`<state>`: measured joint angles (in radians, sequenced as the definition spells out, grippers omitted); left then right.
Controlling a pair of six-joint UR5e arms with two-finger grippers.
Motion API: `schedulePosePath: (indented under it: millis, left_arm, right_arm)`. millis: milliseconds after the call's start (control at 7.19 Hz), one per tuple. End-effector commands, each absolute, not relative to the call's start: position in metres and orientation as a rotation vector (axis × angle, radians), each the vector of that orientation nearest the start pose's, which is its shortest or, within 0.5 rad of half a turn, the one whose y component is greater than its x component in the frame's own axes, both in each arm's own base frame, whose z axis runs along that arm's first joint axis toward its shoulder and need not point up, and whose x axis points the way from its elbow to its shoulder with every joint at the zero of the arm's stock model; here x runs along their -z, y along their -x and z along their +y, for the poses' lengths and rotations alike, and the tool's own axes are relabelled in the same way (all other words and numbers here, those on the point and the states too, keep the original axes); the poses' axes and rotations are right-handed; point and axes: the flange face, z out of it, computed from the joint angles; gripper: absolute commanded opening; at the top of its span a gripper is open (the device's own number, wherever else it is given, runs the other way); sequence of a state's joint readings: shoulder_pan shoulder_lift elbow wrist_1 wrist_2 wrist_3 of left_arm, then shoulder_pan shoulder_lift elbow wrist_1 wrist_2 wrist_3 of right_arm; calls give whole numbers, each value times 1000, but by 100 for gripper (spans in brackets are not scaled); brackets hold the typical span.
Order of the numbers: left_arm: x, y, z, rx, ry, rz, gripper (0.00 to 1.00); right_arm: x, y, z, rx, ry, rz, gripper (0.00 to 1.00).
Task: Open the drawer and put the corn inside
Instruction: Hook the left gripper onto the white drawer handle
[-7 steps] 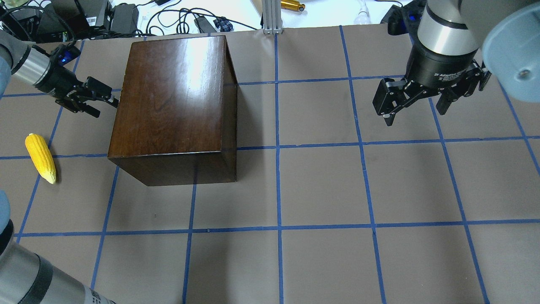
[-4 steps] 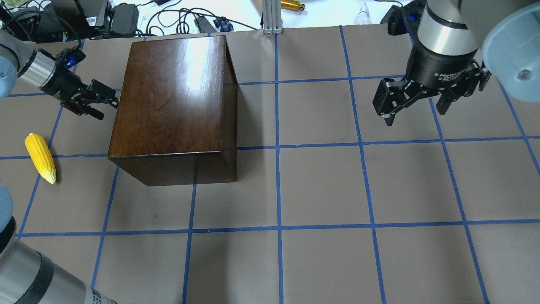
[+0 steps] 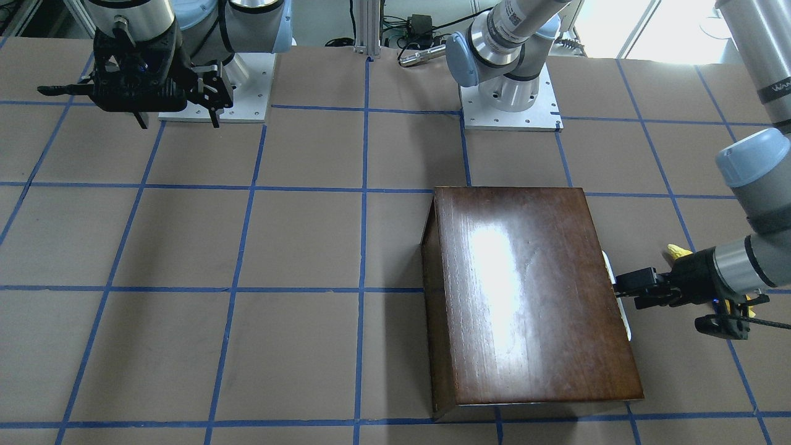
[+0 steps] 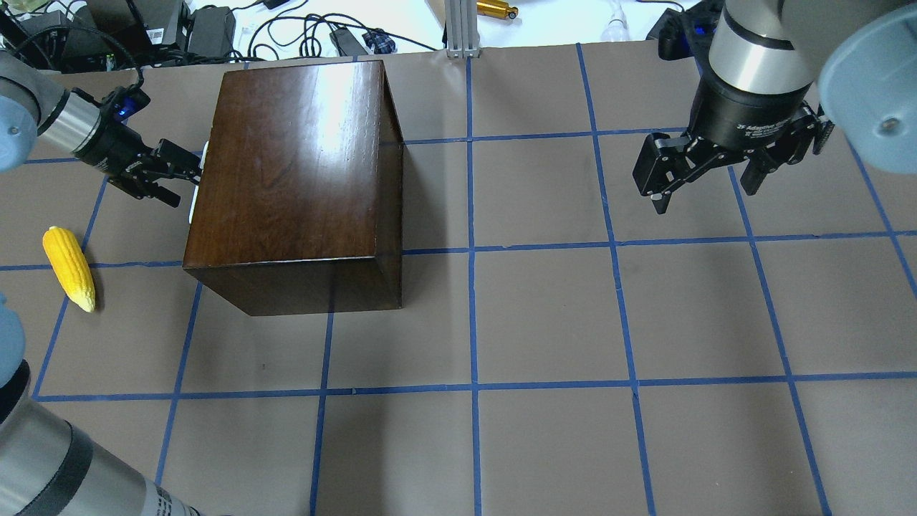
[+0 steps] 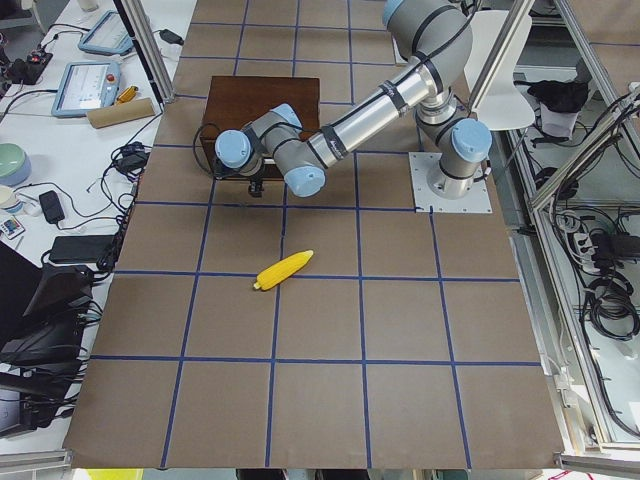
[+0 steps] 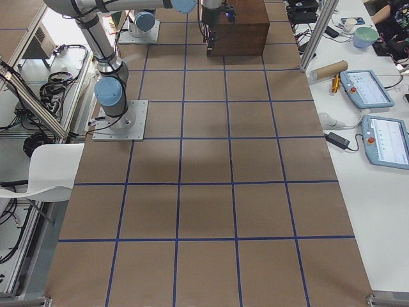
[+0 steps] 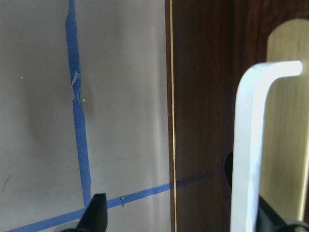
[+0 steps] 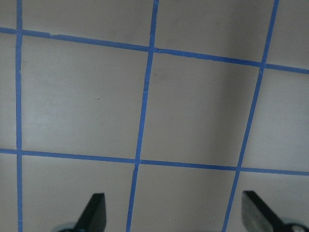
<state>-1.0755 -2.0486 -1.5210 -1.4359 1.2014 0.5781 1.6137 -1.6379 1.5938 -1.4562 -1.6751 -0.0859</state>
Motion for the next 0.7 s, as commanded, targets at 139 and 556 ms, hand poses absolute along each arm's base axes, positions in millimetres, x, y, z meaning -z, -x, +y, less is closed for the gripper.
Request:
schedulePosePath:
  millis: [139,556]
  left_arm:
    - [-256,-151,-628,-117,-50,3601,100]
    - [-258,-157,-627,-109,-45,3595,100]
  right_arm:
    - [-498,-142,-450,-116,215,3235,100]
    - [-498,-142,-450,-116,215,3235,100]
